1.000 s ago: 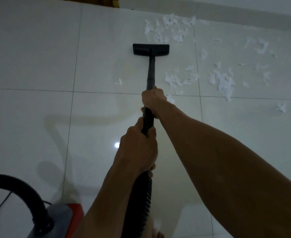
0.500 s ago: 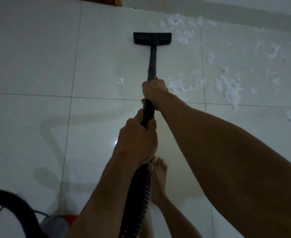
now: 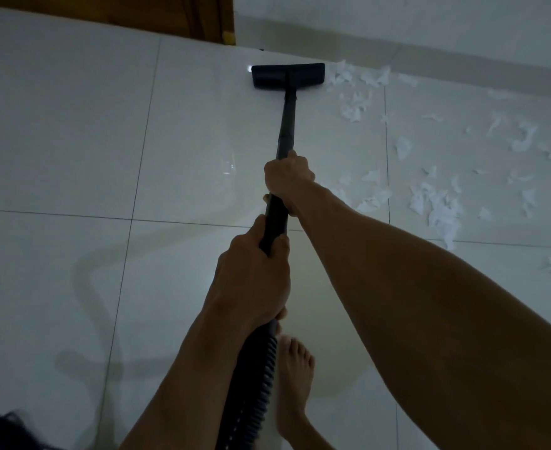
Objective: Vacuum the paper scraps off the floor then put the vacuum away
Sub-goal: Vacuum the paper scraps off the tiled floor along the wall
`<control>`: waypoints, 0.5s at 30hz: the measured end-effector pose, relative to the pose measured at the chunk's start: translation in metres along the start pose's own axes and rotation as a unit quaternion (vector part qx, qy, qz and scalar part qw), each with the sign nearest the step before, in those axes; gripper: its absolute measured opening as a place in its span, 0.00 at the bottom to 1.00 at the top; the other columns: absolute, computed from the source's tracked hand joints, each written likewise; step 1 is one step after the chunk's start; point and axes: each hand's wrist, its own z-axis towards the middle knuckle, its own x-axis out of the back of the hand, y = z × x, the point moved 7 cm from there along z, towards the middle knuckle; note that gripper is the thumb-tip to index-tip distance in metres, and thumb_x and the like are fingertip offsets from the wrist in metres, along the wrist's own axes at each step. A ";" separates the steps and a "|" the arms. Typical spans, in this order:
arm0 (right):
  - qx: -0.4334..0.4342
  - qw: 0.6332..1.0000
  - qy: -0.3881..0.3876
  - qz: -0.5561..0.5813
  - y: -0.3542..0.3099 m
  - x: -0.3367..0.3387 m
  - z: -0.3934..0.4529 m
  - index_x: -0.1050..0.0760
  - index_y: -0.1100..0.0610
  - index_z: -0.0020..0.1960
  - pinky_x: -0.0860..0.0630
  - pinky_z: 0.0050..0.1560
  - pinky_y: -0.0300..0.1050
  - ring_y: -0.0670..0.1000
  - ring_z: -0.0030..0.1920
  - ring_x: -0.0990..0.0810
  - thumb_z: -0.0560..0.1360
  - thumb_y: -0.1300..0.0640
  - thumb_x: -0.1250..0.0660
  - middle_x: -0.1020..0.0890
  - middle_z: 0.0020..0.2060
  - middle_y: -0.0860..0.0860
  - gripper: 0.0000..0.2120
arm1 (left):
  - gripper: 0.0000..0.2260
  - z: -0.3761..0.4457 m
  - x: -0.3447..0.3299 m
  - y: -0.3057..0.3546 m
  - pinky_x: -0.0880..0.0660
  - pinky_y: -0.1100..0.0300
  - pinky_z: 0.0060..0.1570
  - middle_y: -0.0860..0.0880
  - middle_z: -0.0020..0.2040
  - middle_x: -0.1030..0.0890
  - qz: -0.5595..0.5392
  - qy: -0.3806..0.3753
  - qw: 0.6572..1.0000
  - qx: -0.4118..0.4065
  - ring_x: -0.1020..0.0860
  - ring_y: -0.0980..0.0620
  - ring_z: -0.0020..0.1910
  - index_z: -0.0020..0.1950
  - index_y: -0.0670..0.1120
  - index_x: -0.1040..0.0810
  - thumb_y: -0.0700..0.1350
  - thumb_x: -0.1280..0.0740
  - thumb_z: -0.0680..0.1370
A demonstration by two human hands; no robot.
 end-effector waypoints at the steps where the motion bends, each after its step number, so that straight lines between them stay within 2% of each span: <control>1: 0.004 1.000 0.001 -0.002 -0.005 0.002 0.004 0.33 0.63 0.69 0.20 0.58 0.51 0.58 0.56 0.19 0.79 0.61 0.40 0.25 0.61 0.57 0.19 | 0.15 0.005 0.001 0.003 0.21 0.57 0.25 0.45 0.31 0.21 -0.008 0.001 1.000 0.005 0.23 0.51 0.21 0.71 0.56 0.32 0.54 0.43 0.84; 2: 0.006 1.000 -0.007 0.000 -0.008 0.002 0.010 0.32 0.63 0.69 0.23 0.60 0.48 0.57 0.59 0.21 0.80 0.61 0.42 0.26 0.63 0.55 0.18 | 0.15 0.010 0.003 0.007 0.22 0.58 0.23 0.45 0.31 0.21 -0.013 0.003 1.000 0.005 0.23 0.52 0.20 0.70 0.56 0.32 0.54 0.43 0.84; 4: 0.003 1.000 -0.018 0.016 -0.015 0.004 0.020 0.31 0.63 0.68 0.30 0.57 0.42 0.54 0.59 0.26 0.81 0.60 0.44 0.28 0.61 0.54 0.17 | 0.14 0.020 0.007 0.014 0.24 0.60 0.22 0.45 0.30 0.22 -0.019 0.007 1.000 0.002 0.24 0.53 0.19 0.70 0.55 0.32 0.53 0.42 0.84; 5: 0.005 1.000 -0.010 0.020 -0.020 0.006 0.025 0.32 0.63 0.68 0.29 0.56 0.42 0.53 0.57 0.25 0.81 0.60 0.44 0.28 0.59 0.52 0.17 | 0.14 0.025 0.008 0.017 0.24 0.60 0.22 0.44 0.31 0.22 -0.026 0.007 1.000 0.005 0.25 0.53 0.19 0.69 0.55 0.32 0.53 0.42 0.84; 8: -0.004 1.000 0.011 0.025 -0.030 0.005 0.037 0.33 0.61 0.68 0.19 0.56 0.52 0.57 0.53 0.17 0.78 0.58 0.39 0.23 0.58 0.56 0.19 | 0.14 0.038 0.014 0.025 0.24 0.59 0.22 0.43 0.32 0.21 -0.034 0.010 0.999 0.008 0.25 0.52 0.18 0.69 0.55 0.31 0.52 0.42 0.84; 15: -0.025 0.998 0.001 0.063 -0.037 0.008 0.054 0.34 0.60 0.67 0.16 0.51 0.54 0.57 0.47 0.15 0.77 0.58 0.38 0.20 0.54 0.57 0.19 | 0.15 0.054 0.018 0.040 0.22 0.57 0.24 0.46 0.30 0.22 0.000 0.011 1.000 -0.003 0.25 0.52 0.18 0.70 0.53 0.32 0.52 0.42 0.84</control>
